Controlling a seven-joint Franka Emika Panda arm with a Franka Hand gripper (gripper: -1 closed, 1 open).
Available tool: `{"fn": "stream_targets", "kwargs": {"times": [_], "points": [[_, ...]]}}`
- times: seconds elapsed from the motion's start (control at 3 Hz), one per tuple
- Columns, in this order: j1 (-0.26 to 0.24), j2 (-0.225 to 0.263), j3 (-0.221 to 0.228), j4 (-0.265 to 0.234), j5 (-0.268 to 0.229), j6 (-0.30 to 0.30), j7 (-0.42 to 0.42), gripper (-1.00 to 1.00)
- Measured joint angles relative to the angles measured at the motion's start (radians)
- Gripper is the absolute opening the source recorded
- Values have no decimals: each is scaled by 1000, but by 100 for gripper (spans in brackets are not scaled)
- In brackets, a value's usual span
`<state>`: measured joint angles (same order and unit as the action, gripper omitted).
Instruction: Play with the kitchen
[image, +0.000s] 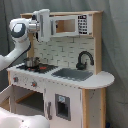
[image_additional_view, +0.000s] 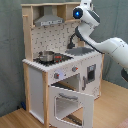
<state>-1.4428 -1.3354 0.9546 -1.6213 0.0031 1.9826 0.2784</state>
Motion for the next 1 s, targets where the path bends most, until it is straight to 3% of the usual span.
{"fn": "stream_targets", "kwargs": {"times": [1.0], "points": [[164,-27,-50,-238,-75,87,-37,-100]]}}
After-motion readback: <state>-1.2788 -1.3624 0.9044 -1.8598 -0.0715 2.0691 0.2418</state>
